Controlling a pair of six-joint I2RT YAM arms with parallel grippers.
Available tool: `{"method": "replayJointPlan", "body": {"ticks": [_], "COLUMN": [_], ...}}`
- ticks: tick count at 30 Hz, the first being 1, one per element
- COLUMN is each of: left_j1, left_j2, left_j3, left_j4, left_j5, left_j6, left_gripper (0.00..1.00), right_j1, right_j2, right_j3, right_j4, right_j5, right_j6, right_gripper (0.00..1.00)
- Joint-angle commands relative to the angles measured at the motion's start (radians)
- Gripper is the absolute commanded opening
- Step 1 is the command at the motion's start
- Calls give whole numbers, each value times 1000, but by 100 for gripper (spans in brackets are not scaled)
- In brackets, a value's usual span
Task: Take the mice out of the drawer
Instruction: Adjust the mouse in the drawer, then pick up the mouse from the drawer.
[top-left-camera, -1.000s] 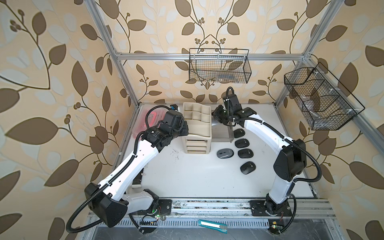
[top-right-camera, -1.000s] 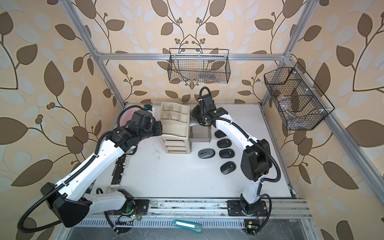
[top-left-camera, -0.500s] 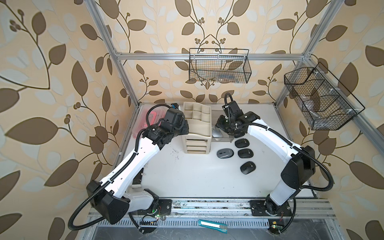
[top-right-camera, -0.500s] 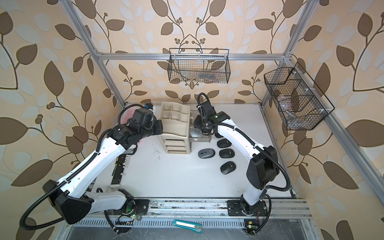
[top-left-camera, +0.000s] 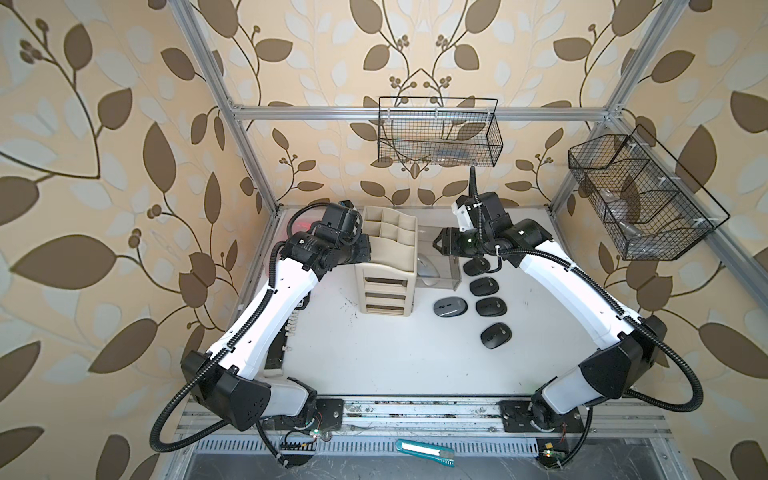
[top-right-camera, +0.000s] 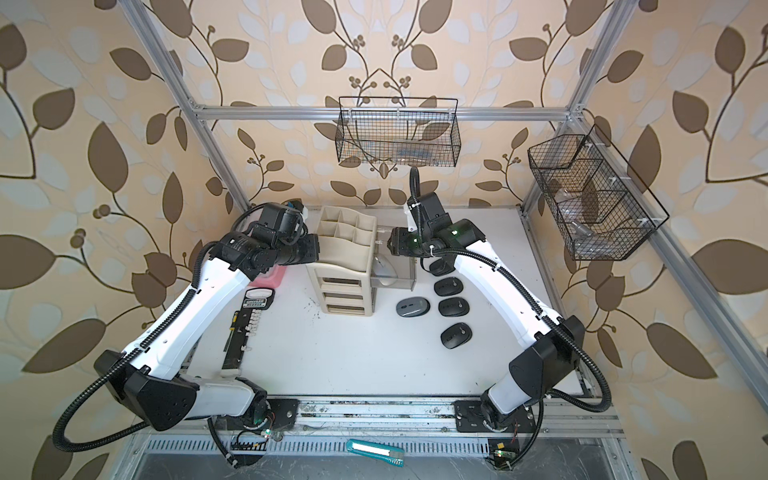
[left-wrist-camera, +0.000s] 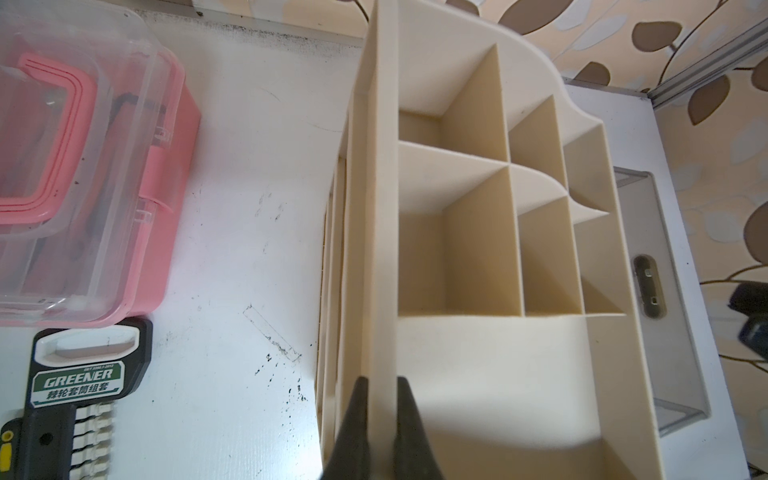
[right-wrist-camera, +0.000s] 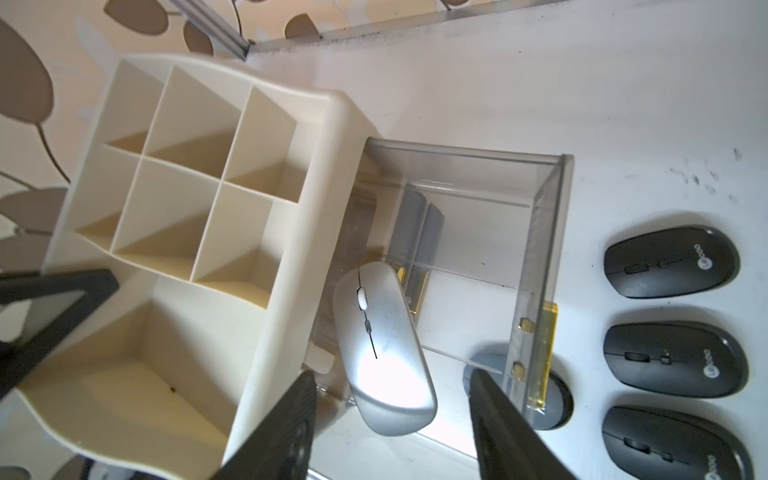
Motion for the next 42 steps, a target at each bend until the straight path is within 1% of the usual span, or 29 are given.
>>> {"method": "replayJointPlan", "body": {"ticks": [1, 4, 7, 11, 14, 17, 19, 22, 26, 30, 32, 35, 37, 40, 42], "left_j1": [5, 6, 6, 10, 15, 19, 21, 24, 26, 28, 29, 34, 35, 40, 40], "left_j2": [-35, -34, -34, -29, -28, -23, -21, -19, -15, -10, -9, -5, 1, 16, 26], "left_j3": [65, 69, 62, 57, 54, 53, 51, 49, 50, 52, 53, 59, 61, 78, 90], "left_j4": [135, 133, 138, 139, 140, 140, 142, 145, 146, 146, 143, 139, 140, 126, 119], "left_j5": [58, 57, 57, 57, 57, 58, 66, 74, 91, 108, 110, 128, 142, 157, 161], "left_j6": [-31, -40, -47, -52, -56, -61, -60, -60, -59, -57, -51, -42, -31, -19, -15], "left_gripper": [0, 0, 0, 0, 0, 0, 0, 0, 0, 0, 0, 0, 0, 0, 0], "right_j1": [32, 56, 63, 83, 86, 97, 105, 108, 107, 85, 70, 64, 69, 79, 80], "right_j2": [70, 133, 166, 206, 227, 254, 278, 304, 345, 356, 350, 345, 345, 342, 353], "right_j3": [69, 123, 153, 190, 207, 222, 244, 258, 291, 319, 325, 344, 362, 377, 393], "right_j4": [-91, -155, -187, -238, -265, -294, -317, -311, -319, -301, -283, -279, -288, -297, -322], "right_j5": [-15, 29, 26, 29, 27, 53, 53, 56, 105, 155, 139, 122, 51, -22, -43], "right_j6": [-159, -204, -232, -284, -297, -315, -329, -331, -315, -260, -244, -260, -313, -373, -397], "right_gripper": [63, 64, 65, 68, 71, 76, 76, 78, 78, 75, 72, 72, 72, 74, 78]}}
